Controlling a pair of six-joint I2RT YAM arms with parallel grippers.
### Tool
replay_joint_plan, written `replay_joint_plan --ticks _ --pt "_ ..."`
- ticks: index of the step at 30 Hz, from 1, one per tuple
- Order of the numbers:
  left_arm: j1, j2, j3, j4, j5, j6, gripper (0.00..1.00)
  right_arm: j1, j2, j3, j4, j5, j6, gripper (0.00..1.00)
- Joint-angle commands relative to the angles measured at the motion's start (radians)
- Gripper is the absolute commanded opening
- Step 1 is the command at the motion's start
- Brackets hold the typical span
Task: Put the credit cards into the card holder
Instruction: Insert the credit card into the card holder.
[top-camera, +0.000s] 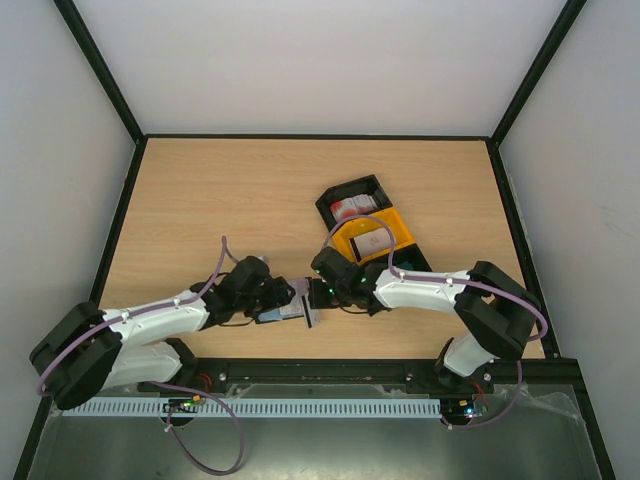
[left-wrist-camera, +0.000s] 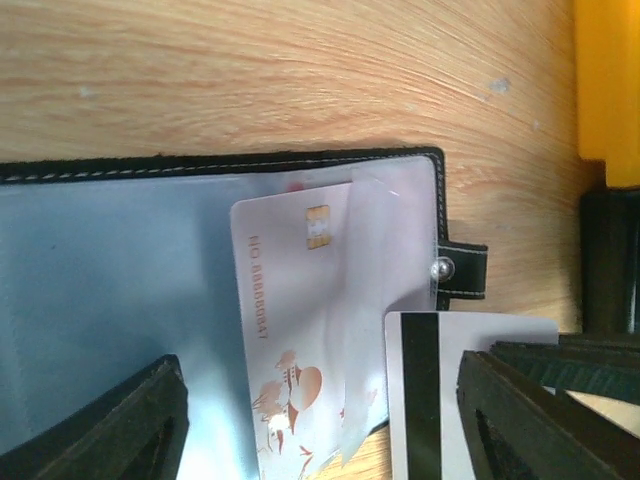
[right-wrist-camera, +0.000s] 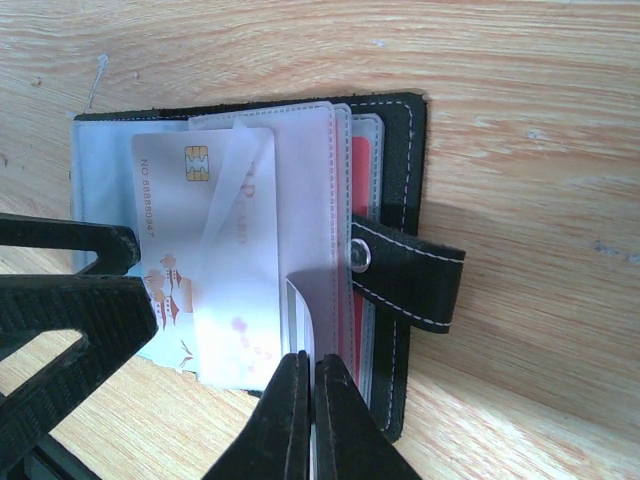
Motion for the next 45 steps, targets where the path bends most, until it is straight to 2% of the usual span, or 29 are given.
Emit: replay_joint_plan --ticks 1,10,14,26,45 --pt "0.008 -0.001 0.009 -0.094 -0.024 0.017 0.68 0.005 -0.021 0.002 -0.043 0.044 -0.01 0.02" --pt "0.008 0.058 0.006 -0.066 -0.029 0.019 0.27 0.004 -0.096 0.034 -0.086 0.163 -0.002 0.02" --pt "0.008 0.083 0.008 -0.051 -0.031 0.021 0.21 0.004 -0.07 0.037 -0.128 0.199 0.002 0.02" --pt "0.009 0.146 0.017 -0.017 -0.046 0.061 0.16 0.005 -0.014 0.028 -0.122 0.173 -0.002 0.02" --pt "0.008 0.136 -0.011 0.123 0.109 0.035 0.14 0.005 -0.004 0.022 -0.095 0.138 0.0 0.02"
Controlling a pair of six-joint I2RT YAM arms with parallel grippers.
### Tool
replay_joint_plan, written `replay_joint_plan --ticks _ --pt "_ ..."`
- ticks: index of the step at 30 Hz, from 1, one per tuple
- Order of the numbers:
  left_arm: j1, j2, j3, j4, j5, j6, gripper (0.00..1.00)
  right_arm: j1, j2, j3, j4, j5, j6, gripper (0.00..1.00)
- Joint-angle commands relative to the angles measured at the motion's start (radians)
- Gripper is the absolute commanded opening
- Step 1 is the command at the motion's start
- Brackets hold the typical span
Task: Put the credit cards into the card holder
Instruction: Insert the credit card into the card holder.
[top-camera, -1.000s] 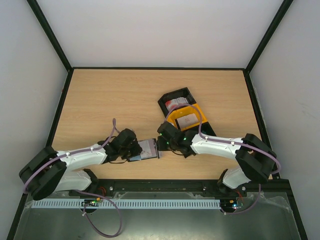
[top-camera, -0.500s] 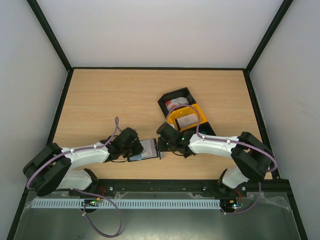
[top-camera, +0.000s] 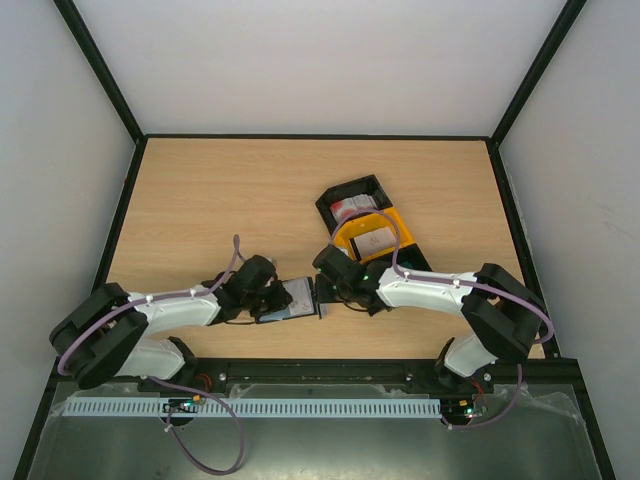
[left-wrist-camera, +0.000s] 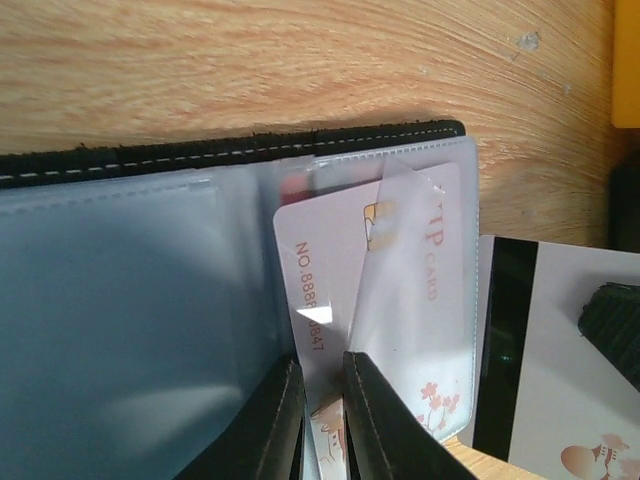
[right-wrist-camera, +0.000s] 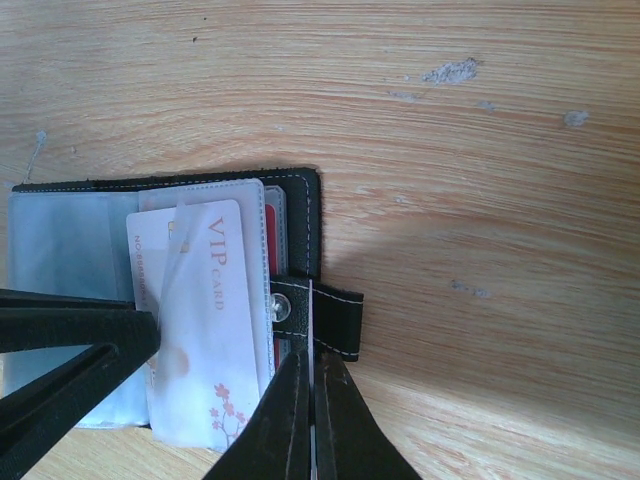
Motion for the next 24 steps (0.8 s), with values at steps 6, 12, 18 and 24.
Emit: replay_joint_plan --ticks 6,12,18,24 --pt "0.0 0.004 -0.021 0.063 0.044 0.019 0.14 0.005 0.019 0.004 -0.018 -0.011 -0.001 0.02" --pt "0.0 0.055 -0.021 0.127 0.084 0.021 0.13 0.005 -0.007 0.003 -0.016 0.003 0.002 0.02" --pt "0.0 -0.034 0.033 -0.008 0.01 0.068 0.16 0.005 -0.093 0.001 -0.024 0.072 0.012 0.02" --pt "0.007 -0.168 0.108 -0.145 -0.064 0.127 0.39 0.006 -0.203 -0.009 0.012 0.118 0.007 0.02"
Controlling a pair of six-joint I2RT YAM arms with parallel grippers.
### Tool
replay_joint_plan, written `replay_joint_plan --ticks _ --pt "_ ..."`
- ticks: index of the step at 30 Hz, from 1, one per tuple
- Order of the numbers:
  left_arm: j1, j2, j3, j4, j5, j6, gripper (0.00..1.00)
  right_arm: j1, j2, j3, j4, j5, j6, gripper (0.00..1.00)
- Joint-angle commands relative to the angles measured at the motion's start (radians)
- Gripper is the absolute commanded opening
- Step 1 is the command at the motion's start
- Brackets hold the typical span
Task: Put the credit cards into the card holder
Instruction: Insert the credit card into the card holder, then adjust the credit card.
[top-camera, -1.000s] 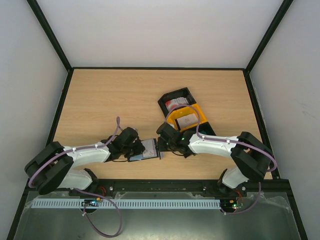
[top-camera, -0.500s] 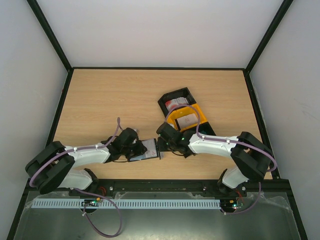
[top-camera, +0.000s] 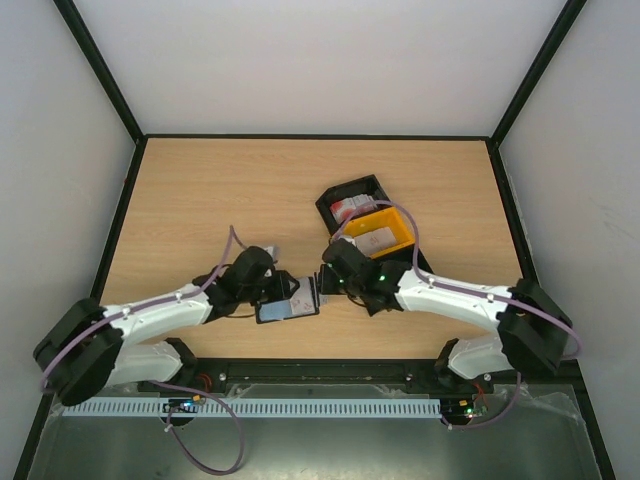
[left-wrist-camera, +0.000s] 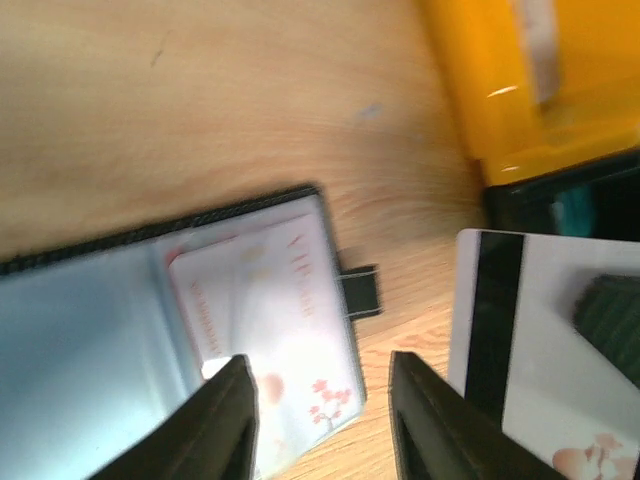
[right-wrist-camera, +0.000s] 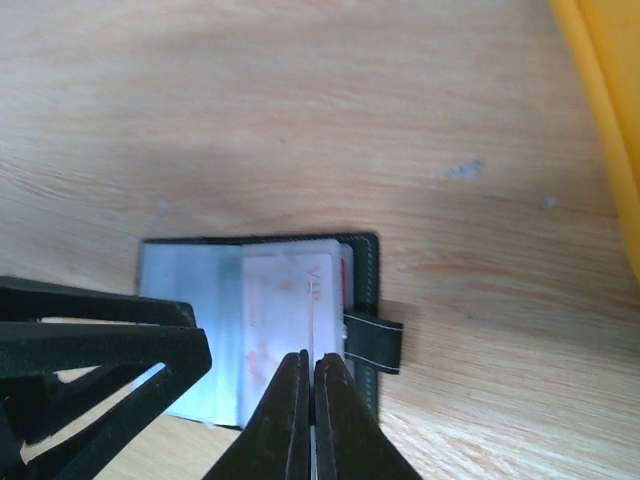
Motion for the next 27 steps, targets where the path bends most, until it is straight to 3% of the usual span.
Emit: replay_joint_plan --ticks 1,5,8,15,21,25,27 --pt "0.007 -0.112 0.066 -0.103 -0.058 0.052 0.45 0.005 -0.092 -0.014 0.035 0.063 0.0 0.02" --pt "0.011 -0.221 0.061 -0.085 -0.004 0.042 0.63 0.003 -0.178 -0.04 0.124 0.011 0.005 0.02" --pt "0.015 -0.32 0.045 -0.043 0.067 0.013 0.72 0.004 -0.242 -0.052 0.207 -0.029 0.022 0.02" --pt "0.029 -0.46 0.002 0.103 0.256 -0.075 0.75 -0.001 -0.344 -0.089 0.414 -0.137 0.108 0.02" --pt "0.033 -0.523 -0.003 0.166 0.324 -0.131 0.45 -0.003 -0.402 -0.158 0.585 -0.209 0.202 0.02" --pt "0.041 -0.562 0.011 0.171 0.344 -0.147 0.14 -0.007 -0.453 -0.197 0.652 -0.234 0.227 0.02" --pt "0.047 -0.569 0.021 0.156 0.348 -0.152 0.04 -0.009 -0.465 -0.205 0.654 -0.234 0.238 0.02"
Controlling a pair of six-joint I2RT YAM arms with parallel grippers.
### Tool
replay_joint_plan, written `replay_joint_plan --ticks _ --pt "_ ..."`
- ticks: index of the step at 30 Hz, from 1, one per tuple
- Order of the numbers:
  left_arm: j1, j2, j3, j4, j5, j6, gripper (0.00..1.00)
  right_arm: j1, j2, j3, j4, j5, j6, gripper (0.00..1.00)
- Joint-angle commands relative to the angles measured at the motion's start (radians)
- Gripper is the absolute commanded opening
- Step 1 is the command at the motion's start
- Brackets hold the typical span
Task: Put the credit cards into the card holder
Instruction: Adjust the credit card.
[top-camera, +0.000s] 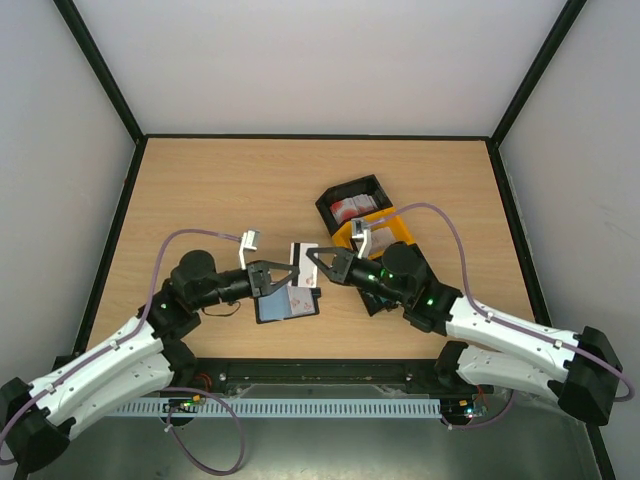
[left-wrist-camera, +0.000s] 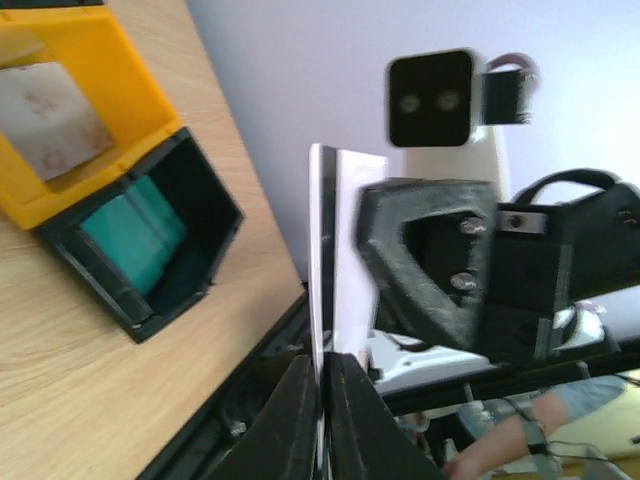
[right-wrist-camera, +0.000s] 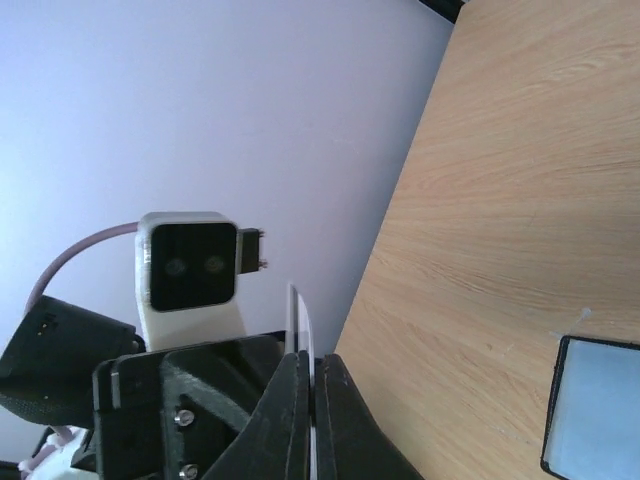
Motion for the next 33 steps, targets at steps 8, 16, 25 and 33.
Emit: replay_joint_plan --ticks 8,16,25,33 --pt "0.039 -0.007 0.068 0.0 0.089 -0.033 0.03 -0.006 -0.06 -0.052 0.164 -0.008 0.091 0.21" --pt "0.158 0.023 0.099 0.05 0.164 -0.125 0.03 -0.006 0.001 -0.034 0.243 -0.119 0.087 0.15" --pt "0.17 0.077 0.101 0.057 0.199 -0.133 0.03 -0.011 0.129 0.059 0.292 -0.145 0.069 0.02" --pt "0.176 0.068 0.069 -0.019 0.079 -0.102 0.32 -0.053 0.083 0.073 0.174 -0.08 0.022 0.02"
